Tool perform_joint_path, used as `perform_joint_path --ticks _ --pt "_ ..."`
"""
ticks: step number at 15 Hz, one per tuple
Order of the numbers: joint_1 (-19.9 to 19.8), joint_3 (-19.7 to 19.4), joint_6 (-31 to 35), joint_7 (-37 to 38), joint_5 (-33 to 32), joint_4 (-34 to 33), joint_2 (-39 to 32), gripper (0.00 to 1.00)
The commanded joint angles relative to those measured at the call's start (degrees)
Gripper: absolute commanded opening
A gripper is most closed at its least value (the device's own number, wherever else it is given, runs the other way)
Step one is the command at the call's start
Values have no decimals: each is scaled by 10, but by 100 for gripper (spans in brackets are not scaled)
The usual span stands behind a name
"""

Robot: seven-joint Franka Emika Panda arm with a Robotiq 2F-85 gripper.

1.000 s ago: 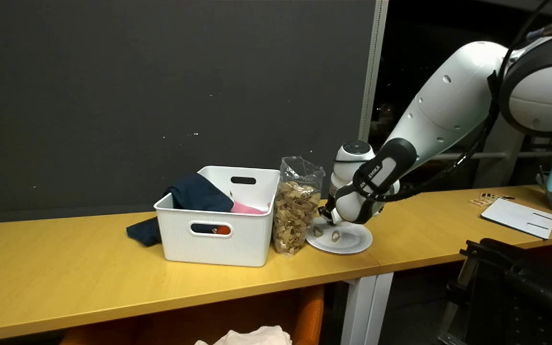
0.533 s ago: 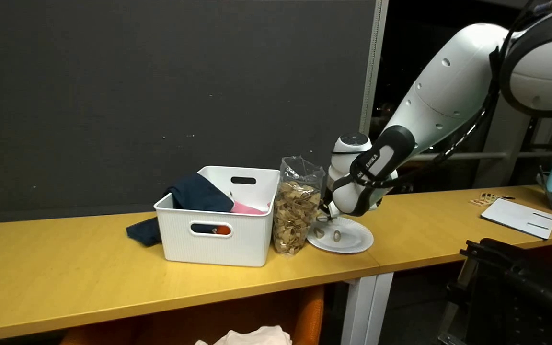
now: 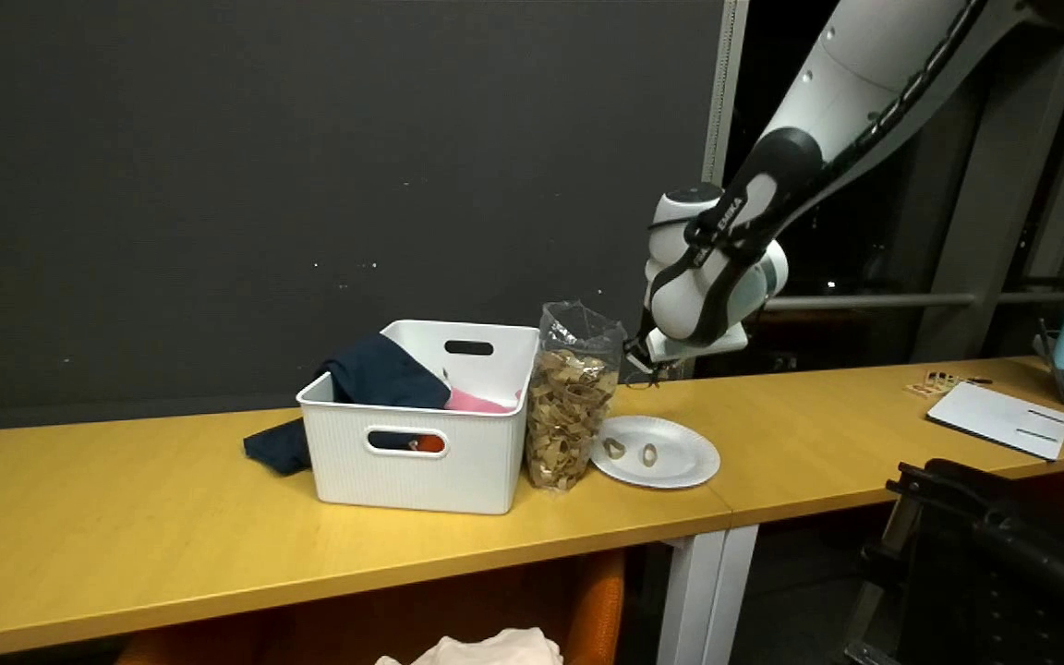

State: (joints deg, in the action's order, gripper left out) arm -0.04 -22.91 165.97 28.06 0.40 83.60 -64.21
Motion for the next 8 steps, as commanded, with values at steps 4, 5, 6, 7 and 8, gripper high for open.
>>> perform_joint_path --ticks 4,5,6,7,8 --pt "93 -65 -24 -16 -20 195 193 1" --pt "102 -70 -12 -17 -26 206 207 1" --pt "108 -70 -5 -18 -31 210 220 1" --pt "110 -65 0 -25 -35 210 229 1" --pt "118 -68 5 -26 -43 212 236 1"
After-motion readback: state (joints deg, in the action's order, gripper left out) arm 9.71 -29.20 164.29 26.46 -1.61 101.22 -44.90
